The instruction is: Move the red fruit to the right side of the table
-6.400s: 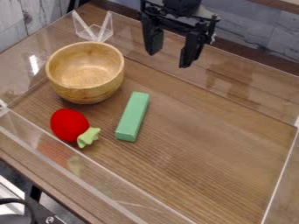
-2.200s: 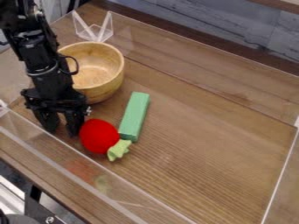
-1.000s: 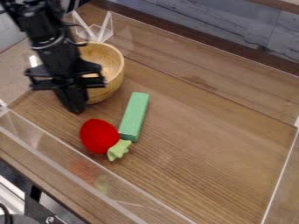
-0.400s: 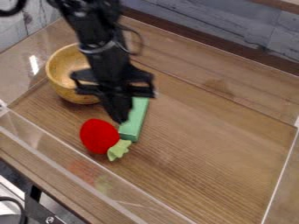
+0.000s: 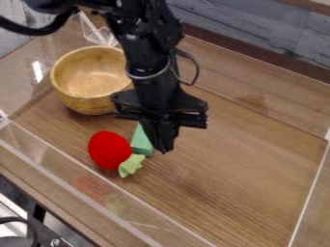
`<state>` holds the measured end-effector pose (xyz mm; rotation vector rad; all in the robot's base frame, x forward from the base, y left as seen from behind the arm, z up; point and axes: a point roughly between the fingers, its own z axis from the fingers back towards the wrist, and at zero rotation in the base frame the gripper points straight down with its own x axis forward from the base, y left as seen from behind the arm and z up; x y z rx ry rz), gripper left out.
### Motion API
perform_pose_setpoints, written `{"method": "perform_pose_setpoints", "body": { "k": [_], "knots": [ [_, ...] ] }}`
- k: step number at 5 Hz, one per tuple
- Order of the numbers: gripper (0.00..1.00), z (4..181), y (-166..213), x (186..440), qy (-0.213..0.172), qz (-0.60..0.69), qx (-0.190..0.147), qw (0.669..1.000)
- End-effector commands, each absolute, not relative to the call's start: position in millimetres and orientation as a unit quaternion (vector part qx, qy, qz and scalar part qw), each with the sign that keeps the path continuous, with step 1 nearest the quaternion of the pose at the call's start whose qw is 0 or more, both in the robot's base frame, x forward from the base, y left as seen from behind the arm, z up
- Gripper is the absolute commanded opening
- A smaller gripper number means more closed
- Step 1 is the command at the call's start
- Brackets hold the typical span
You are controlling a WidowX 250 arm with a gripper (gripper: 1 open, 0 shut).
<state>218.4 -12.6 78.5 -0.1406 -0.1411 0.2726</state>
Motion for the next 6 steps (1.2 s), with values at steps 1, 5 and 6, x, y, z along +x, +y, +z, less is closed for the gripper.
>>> {"method": "perform_pose_setpoints", "body": {
  "k": [1,5,6],
  "knots": [
    [1.0,76.5,-1.6,219.3,-0.076,0.154,-0.062,0.983],
    [0.0,86.5,16.4,215.8,-0.068,0.095,-0.052,0.992],
    [0.0,88.7,14.4,218.2,-0.069,0.074,-0.052,0.994]
  ]
}}
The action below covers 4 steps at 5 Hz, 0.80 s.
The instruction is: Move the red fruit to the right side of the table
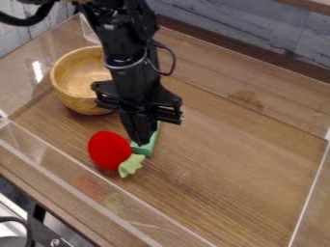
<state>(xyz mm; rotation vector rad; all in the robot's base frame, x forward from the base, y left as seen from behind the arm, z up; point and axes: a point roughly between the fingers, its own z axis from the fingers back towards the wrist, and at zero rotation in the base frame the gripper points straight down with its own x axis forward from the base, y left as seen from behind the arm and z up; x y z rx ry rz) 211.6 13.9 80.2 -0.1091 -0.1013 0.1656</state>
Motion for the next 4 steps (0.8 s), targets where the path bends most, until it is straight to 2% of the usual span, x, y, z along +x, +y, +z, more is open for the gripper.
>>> {"method": "perform_pose_setpoints", "body": {
  "k": [1,2,3,4],
  "knots": [
    [0.0,92.6,12.0,220.6,-0.07,0.052,-0.052,0.995],
    [0.0,96.6,9.5,223.0,-0.072,0.032,-0.052,0.996],
    [1.0,94.7,22.4,210.4,-0.069,0.043,-0.047,0.996],
    [0.0,97.6,14.4,213.0,-0.073,0.038,-0.044,0.996]
  ]
}}
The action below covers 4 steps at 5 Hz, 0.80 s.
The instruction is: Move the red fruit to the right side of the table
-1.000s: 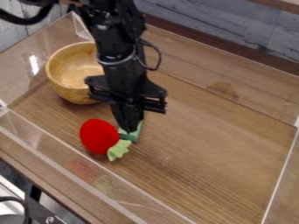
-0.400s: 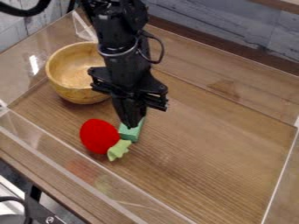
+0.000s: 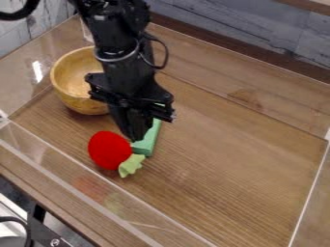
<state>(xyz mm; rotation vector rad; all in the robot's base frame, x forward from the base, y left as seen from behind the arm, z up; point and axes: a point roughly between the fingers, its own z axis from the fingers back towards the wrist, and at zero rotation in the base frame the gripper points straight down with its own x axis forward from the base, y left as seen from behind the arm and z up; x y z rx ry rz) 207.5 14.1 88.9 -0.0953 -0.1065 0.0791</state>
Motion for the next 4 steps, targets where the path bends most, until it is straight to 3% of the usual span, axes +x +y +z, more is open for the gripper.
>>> {"method": "perform_pose_setpoints", "body": {
  "k": [1,3,4],
  "knots": [
    [0.0,101.8,10.9,214.3,-0.075,0.034,-0.041,0.996],
    [0.0,114.5,-13.1,212.8,-0.078,0.029,-0.038,0.996],
    [1.0,115.0,-19.2,206.4,-0.076,0.031,-0.036,0.996]
  ]
}}
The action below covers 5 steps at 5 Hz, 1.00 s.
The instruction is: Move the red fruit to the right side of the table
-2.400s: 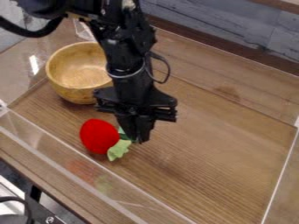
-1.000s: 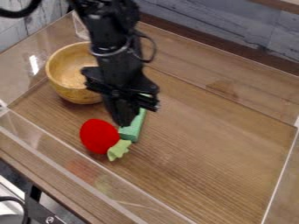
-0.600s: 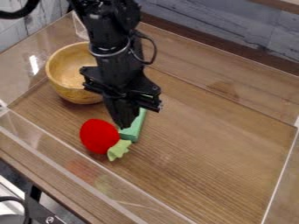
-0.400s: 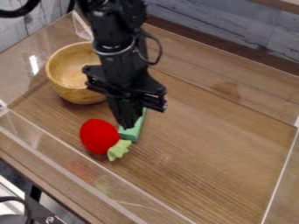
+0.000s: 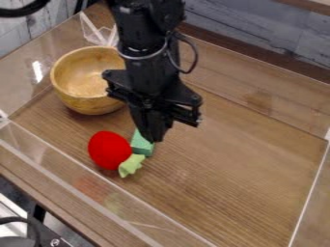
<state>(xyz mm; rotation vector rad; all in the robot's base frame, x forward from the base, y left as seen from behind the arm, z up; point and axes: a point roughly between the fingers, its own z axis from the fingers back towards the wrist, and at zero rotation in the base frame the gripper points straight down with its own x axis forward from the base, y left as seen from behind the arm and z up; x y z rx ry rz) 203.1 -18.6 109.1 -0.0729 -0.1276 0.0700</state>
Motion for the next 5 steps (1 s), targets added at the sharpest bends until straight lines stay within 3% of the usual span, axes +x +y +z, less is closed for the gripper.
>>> {"method": "perform_pose_setpoints", "body": {
  "k": [1,2,4,5],
  "knots": [
    [1.0,112.5,-22.3,197.1,-0.07,0.036,-0.032,0.996],
    [1.0,108.0,-20.9,188.9,-0.067,0.045,-0.026,0.996],
    [1.0,81.8,4.0,195.3,-0.054,0.014,-0.016,0.998],
    [1.0,78.2,1.4,194.9,-0.047,0.004,-0.012,0.999]
  ]
}}
